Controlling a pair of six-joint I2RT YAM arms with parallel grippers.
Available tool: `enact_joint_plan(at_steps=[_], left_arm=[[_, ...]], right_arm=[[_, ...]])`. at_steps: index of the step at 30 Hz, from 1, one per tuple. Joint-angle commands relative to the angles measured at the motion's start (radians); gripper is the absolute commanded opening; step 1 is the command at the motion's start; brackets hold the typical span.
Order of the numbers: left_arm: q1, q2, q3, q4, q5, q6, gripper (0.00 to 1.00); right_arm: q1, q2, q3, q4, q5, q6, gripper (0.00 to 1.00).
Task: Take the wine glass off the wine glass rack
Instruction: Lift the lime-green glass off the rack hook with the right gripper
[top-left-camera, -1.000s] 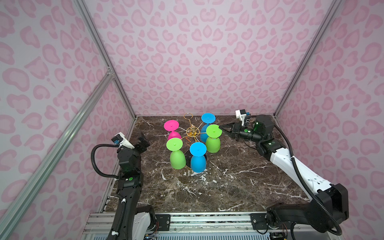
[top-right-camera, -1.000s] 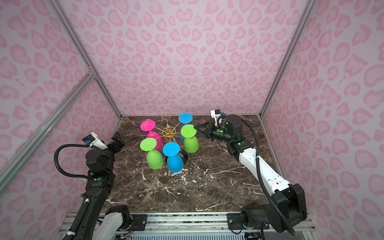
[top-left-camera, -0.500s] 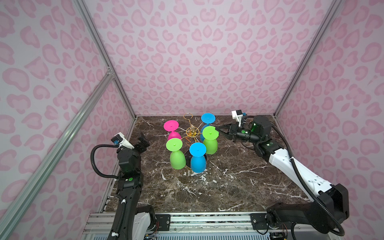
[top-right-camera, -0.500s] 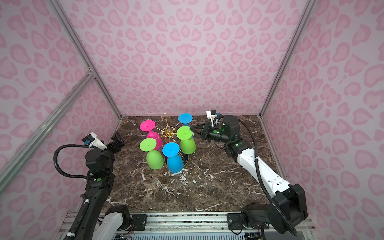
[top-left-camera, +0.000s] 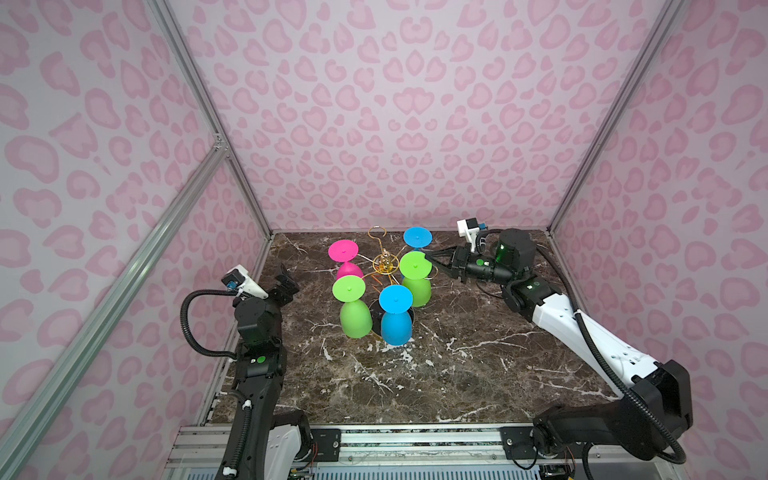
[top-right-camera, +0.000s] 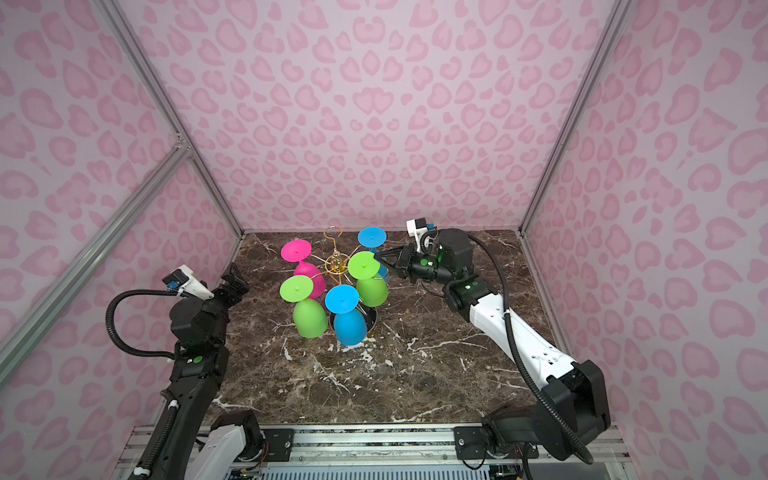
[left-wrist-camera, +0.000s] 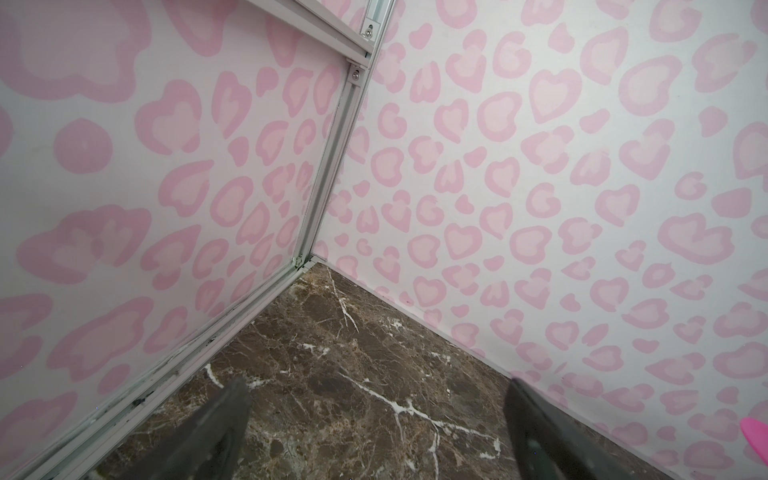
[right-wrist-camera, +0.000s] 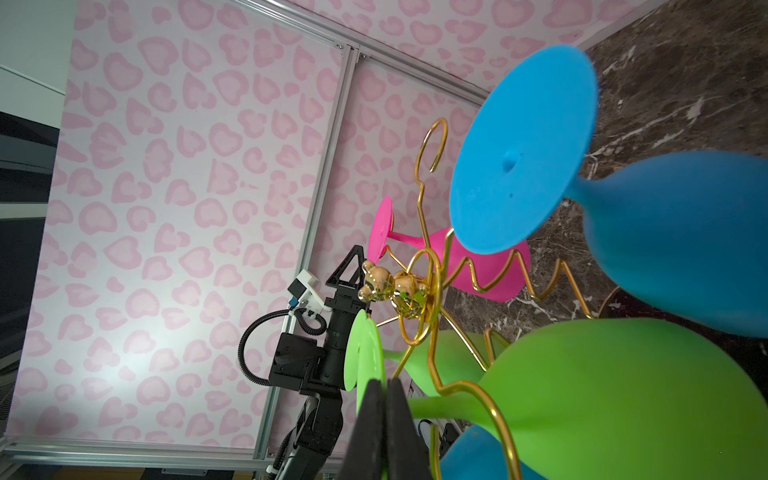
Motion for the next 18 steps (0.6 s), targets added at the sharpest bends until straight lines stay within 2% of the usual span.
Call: enact_joint_plan(at_steps=[1, 9, 18], left_arm=[[-0.001, -0.004, 0.013, 0.004, -0.014, 0.005, 0.97], [-0.002, -0.003, 0.014, 0.0, -0.02, 0.003, 0.97], [-0.002, -0.003, 0.014, -0.007, -0.04, 0.0, 0.97]], right_arm=[[0.009, 0.004, 0.01, 0.024, -0.009, -0.015, 0.0], [0.025, -0.037, 0.015, -0.101, -0.003, -0.086, 0.0], [0.026, -0.093, -0.002, -0.165, 0.004, -0.116, 0.0]])
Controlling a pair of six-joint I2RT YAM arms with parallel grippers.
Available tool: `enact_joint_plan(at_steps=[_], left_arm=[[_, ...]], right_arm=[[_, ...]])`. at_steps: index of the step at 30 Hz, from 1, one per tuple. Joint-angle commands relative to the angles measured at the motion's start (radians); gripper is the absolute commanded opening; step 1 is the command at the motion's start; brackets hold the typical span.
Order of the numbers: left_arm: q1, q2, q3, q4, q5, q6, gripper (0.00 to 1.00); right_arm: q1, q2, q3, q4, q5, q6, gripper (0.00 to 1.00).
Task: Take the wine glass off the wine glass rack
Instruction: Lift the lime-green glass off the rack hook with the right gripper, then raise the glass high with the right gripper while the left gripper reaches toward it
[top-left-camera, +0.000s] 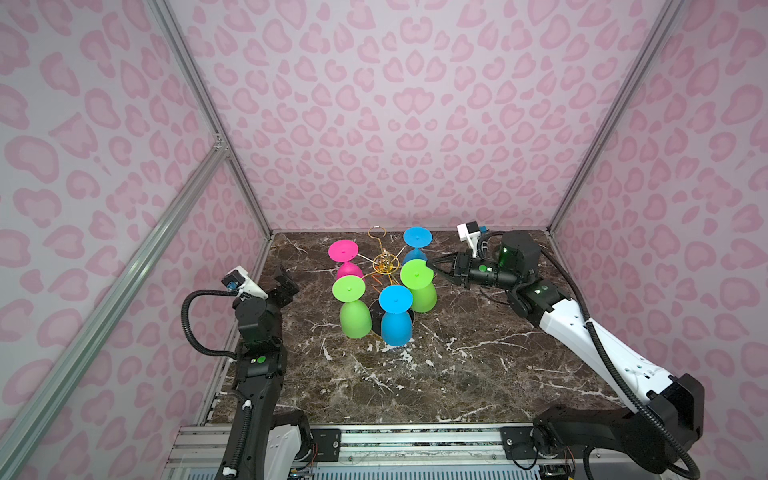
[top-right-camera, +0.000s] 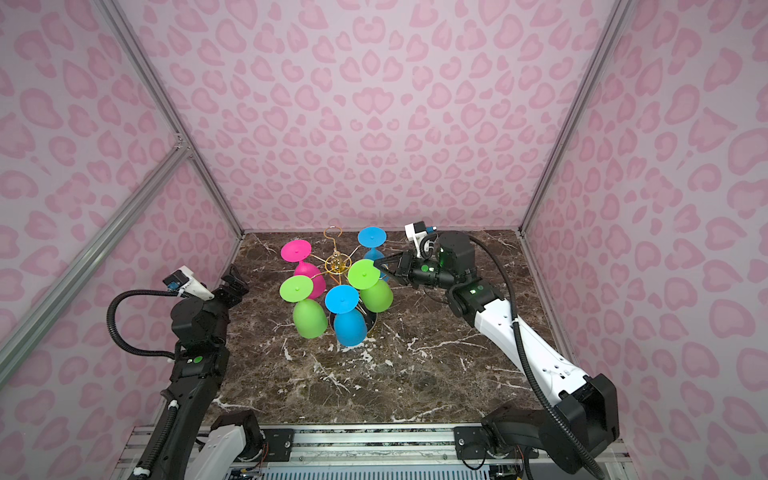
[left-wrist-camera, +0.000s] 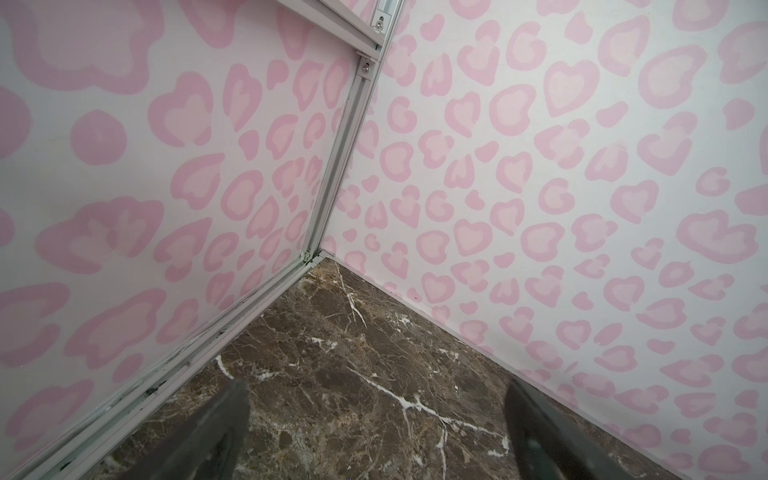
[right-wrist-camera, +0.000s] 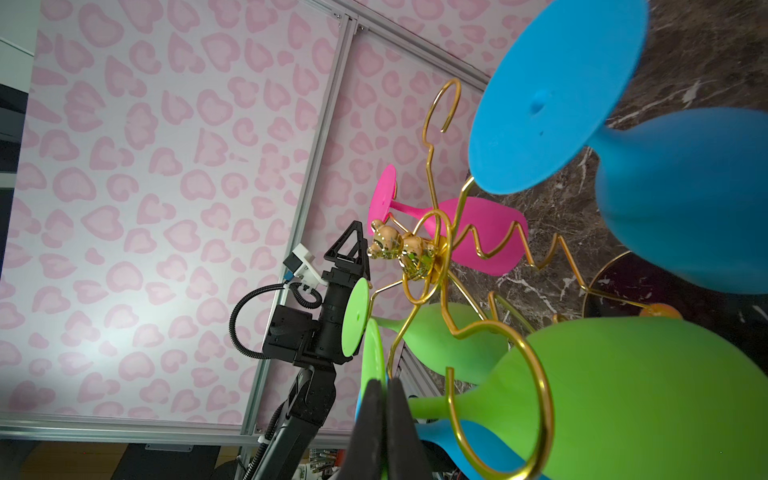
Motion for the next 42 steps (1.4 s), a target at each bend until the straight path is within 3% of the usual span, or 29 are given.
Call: enact_joint_plan(at_steps=[1, 9, 12, 15, 21, 26, 30, 37, 39, 42], left_arm=[[-0.001, -0.002, 0.015, 0.009, -0.017, 0.0, 0.97], [-0.001, -0.003, 0.017, -0.005, -0.045, -0.013, 0.97], [-0.001, -0.008, 0.023, -0.047, -0.104, -0.039, 0.97], [-0.001, -0.023, 0.043, -0.086, -0.13, -0.061, 0.96], [0.002, -0.069, 0.131, -0.244, -0.026, -0.173, 0.99], [0.004, -0.137, 0.248, -0.348, 0.0, -0.189, 1.0], [0.005, -0.136, 0.364, -0.351, 0.174, -0.212, 0.97], [-0.007, 0.137, 0.685, -0.35, 0.789, -0.359, 0.83], [-0.036, 0.206, 0.749, -0.336, 0.88, -0.401, 0.79], [-0.136, 0.291, 0.839, -0.341, 0.932, -0.401, 0.77]], right_arm=[[0.001, -0.024, -0.017, -0.025, 0.001, -0.028, 0.0], [-0.004, -0.114, -0.067, -0.122, 0.019, -0.06, 0.0], [-0.027, -0.163, -0.096, -0.156, 0.039, -0.067, 0.0], [-0.089, -0.213, -0.125, -0.182, 0.04, -0.07, 0.0], [-0.277, -0.283, -0.118, -0.254, 0.0, -0.115, 0.0], [-0.396, -0.273, -0.049, -0.254, -0.033, -0.154, 0.0], [-0.41, -0.216, 0.068, -0.255, -0.005, -0.235, 0.0], [-0.405, -0.126, 0.217, -0.185, 0.037, -0.309, 0.0], [-0.386, -0.106, 0.252, -0.172, 0.043, -0.332, 0.0], [-0.318, -0.085, 0.3, -0.164, 0.08, -0.396, 0.0]])
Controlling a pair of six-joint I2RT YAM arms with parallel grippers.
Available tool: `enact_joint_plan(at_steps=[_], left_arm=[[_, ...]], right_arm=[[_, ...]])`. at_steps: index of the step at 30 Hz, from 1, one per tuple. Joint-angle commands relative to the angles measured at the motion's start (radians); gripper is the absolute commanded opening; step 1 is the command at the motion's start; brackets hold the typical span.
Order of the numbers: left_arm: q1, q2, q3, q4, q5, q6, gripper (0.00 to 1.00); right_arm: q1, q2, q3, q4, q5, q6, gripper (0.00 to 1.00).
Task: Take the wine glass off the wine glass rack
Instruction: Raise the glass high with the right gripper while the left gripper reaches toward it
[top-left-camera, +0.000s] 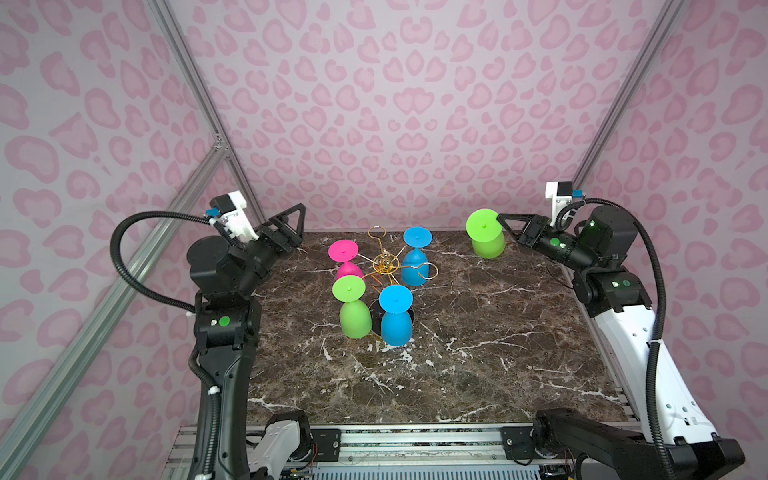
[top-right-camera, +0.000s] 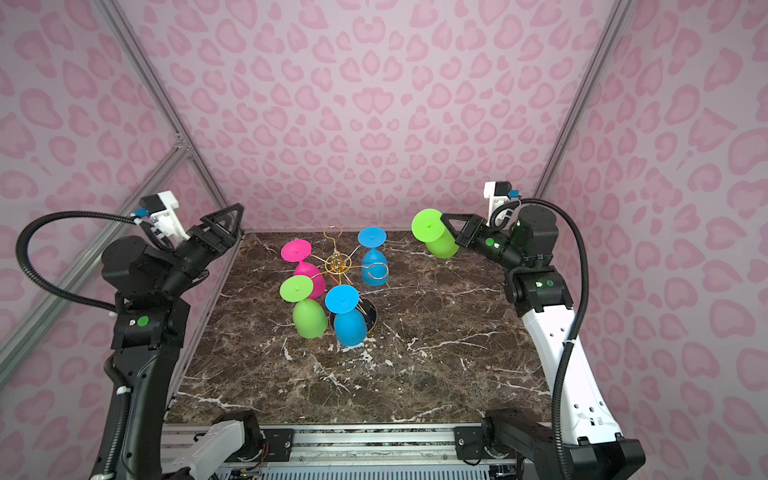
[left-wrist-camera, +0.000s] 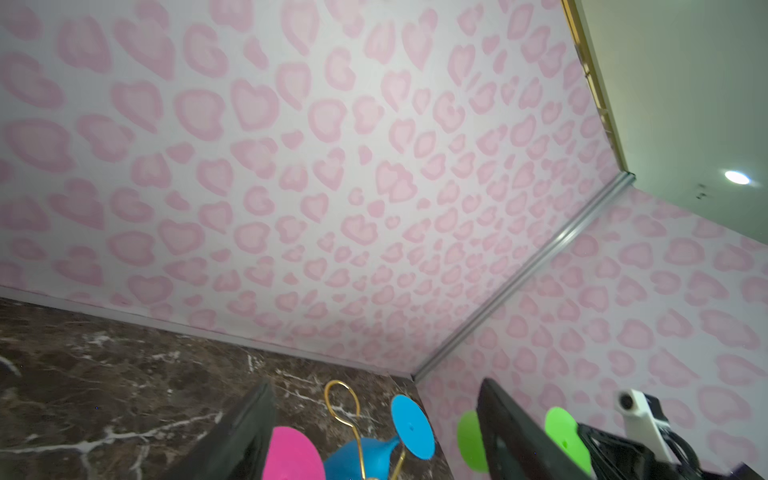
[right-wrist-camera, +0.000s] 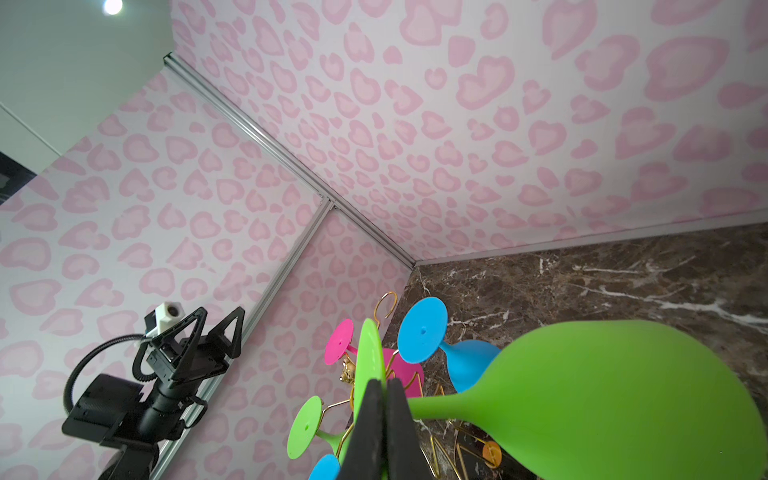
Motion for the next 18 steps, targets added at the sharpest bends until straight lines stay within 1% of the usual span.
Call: enact_joint_plan(at_steps=[1, 4, 6, 11, 15, 18], left_arm=[[-0.088, 0.073, 0.083, 0.028, 0.199, -0.04, 0.77], [-0.184, 0.161, 0.135, 0.038, 0.234, -0.054, 0.74], [-0.232, 0.22, 0.17, 0.057, 0.267, -0.077, 0.71], [-0.335, 0.344, 0.282, 0.082, 0.315, -0.105, 0.66], [-0.395, 0.415, 0.36, 0.102, 0.342, -0.125, 0.65], [-0.434, 0.461, 0.403, 0.111, 0.36, -0.128, 0.63]], right_arm=[[0.068, 0.025, 0.058, 0.038, 0.039, -0.113, 0.0], [0.147, 0.058, 0.154, -0.026, 0.091, -0.222, 0.0], [0.185, 0.071, 0.184, -0.034, 0.111, -0.262, 0.0], [0.221, 0.104, 0.239, -0.02, 0.107, -0.294, 0.0], [0.254, 0.12, 0.255, -0.015, 0.114, -0.326, 0.0], [0.268, 0.131, 0.256, 0.002, 0.11, -0.324, 0.0]])
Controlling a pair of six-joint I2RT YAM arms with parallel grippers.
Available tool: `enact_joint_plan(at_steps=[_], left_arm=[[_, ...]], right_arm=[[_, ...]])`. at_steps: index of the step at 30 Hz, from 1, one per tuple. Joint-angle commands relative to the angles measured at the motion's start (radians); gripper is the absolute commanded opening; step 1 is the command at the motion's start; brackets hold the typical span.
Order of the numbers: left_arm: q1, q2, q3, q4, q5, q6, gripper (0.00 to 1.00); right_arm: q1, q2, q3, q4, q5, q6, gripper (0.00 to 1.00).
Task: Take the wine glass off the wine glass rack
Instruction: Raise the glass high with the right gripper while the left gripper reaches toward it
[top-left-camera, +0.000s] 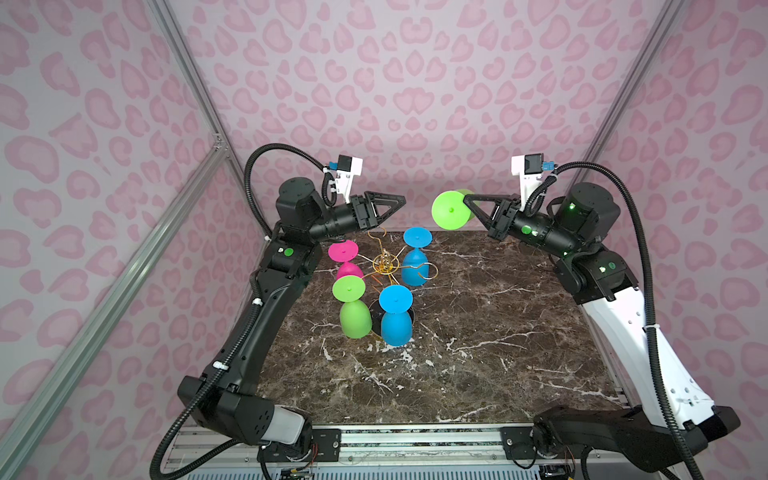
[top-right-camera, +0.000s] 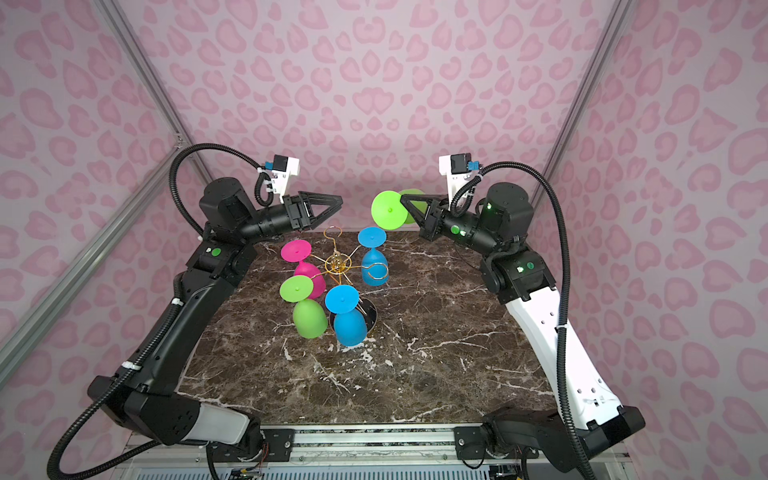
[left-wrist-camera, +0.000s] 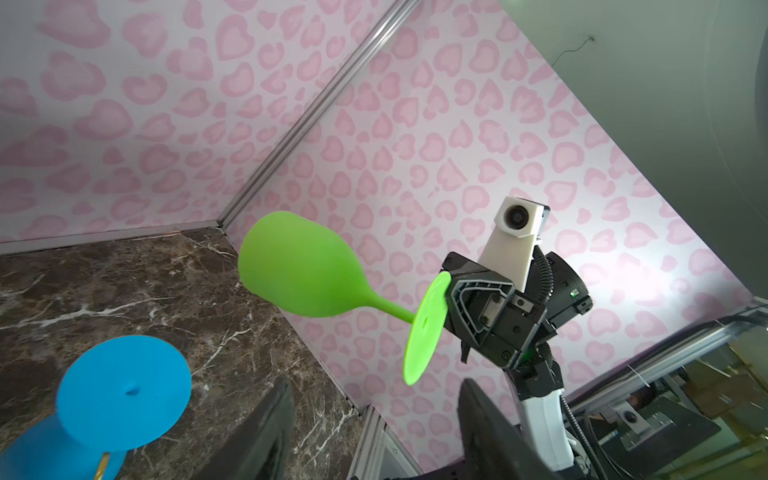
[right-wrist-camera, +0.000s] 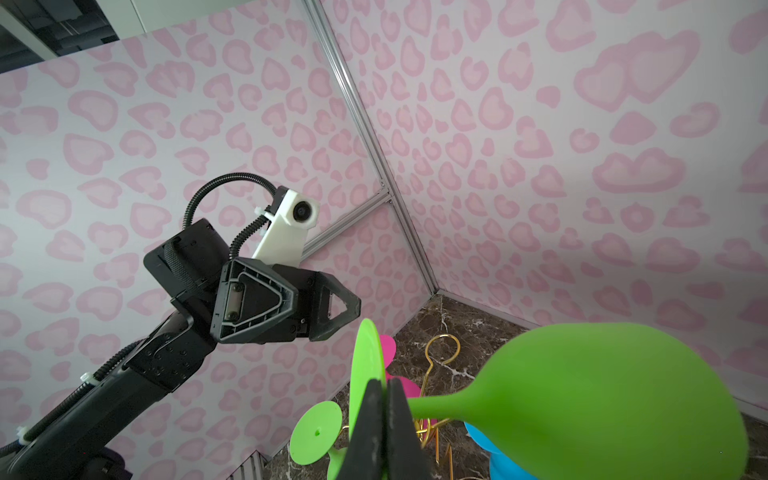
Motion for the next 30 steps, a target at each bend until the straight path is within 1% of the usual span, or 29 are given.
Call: enact_joint_plan(at_steps=[1, 9, 14, 21, 24, 26, 27, 30], left_arm=[[-0.03, 0.044, 0.047, 0.055, 0.052, -0.014, 0.62], [-0.084, 0.132, 0.105, 0.093, 0.113, -0.039, 0.57], [-0.094, 0.148, 0.119, 0.113, 0.13, -0.058, 0.53], [-0.1, 0.17, 0.124, 0.184, 0.164, -0.121, 0.43], [-0.101, 0.172, 0.124, 0.196, 0.169, -0.131, 0.38], [-0.103, 0.17, 0.125, 0.199, 0.171, -0.134, 0.37], [-0.103, 0.17, 0.125, 0.201, 0.171, -0.136, 0.32], [-0.104, 0.168, 0.129, 0.204, 0.17, -0.14, 0.29]], right_arm=[[0.008, 0.014, 0.004, 0.043, 0.0, -0.02, 0.0], [0.025, 0.06, 0.036, 0.065, -0.049, 0.003, 0.0], [0.039, 0.077, 0.044, 0.076, -0.042, 0.002, 0.0], [0.048, 0.1, 0.053, 0.094, -0.021, 0.002, 0.0], [0.05, 0.104, 0.057, 0.103, -0.015, 0.003, 0.0], [0.049, 0.103, 0.054, 0.108, -0.003, 0.003, 0.0], [0.049, 0.103, 0.052, 0.11, 0.002, 0.003, 0.0], [0.05, 0.103, 0.05, 0.126, 0.005, 0.011, 0.0]])
